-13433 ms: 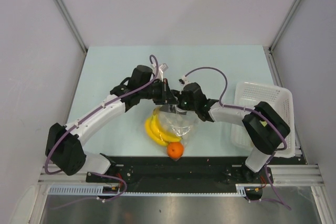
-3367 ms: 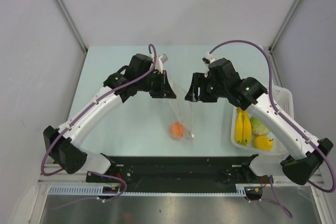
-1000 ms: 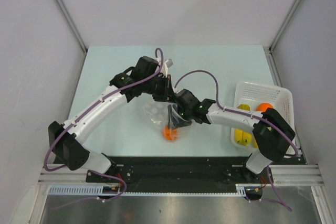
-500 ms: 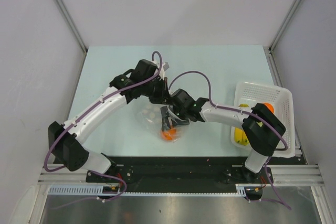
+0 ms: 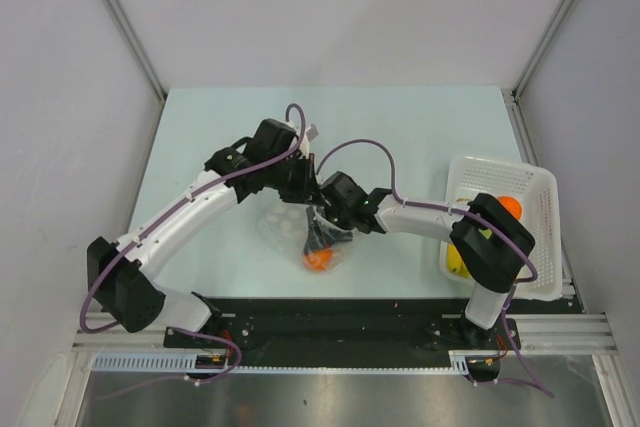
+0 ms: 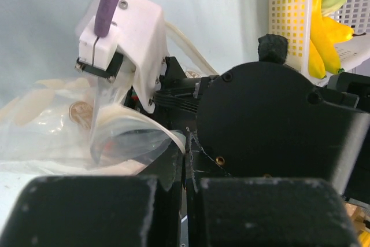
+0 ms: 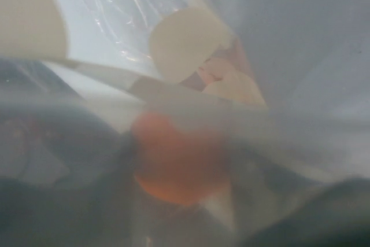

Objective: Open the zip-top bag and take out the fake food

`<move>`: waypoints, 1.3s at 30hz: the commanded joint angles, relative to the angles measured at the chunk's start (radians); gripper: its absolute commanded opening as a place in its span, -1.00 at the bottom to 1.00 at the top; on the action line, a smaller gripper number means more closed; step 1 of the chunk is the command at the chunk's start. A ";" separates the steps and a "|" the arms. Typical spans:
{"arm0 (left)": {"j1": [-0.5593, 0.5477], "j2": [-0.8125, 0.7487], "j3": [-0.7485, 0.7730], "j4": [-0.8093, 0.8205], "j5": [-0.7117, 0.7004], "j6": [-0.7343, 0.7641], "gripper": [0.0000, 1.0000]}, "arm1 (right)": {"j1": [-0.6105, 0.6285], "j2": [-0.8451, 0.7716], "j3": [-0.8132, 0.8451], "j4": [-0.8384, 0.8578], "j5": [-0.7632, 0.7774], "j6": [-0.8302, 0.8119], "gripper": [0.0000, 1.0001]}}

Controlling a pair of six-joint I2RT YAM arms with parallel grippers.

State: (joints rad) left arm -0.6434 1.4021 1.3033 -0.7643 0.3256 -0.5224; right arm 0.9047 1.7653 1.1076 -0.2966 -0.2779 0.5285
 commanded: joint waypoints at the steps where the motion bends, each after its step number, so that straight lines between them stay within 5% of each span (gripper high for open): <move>1: -0.002 -0.058 -0.002 0.043 0.043 0.010 -0.99 | 0.017 -0.024 0.009 -0.081 0.034 -0.016 -0.27; 7: 0.030 -0.083 -0.033 0.045 0.004 0.007 -1.00 | -0.004 -0.147 0.041 -0.127 0.062 0.001 -0.85; 22: 0.045 -0.100 -0.088 0.068 0.064 0.002 -1.00 | -0.164 -0.337 0.080 -0.107 0.011 0.100 -0.85; 39: 0.045 -0.103 -0.068 0.072 0.067 -0.013 -1.00 | -0.035 -0.360 0.253 -0.154 0.233 0.012 -0.90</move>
State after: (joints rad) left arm -0.6033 1.3140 1.2125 -0.7197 0.4042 -0.5262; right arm 0.8078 1.4620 1.2671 -0.4995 -0.0971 0.5713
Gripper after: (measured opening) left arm 0.006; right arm 0.621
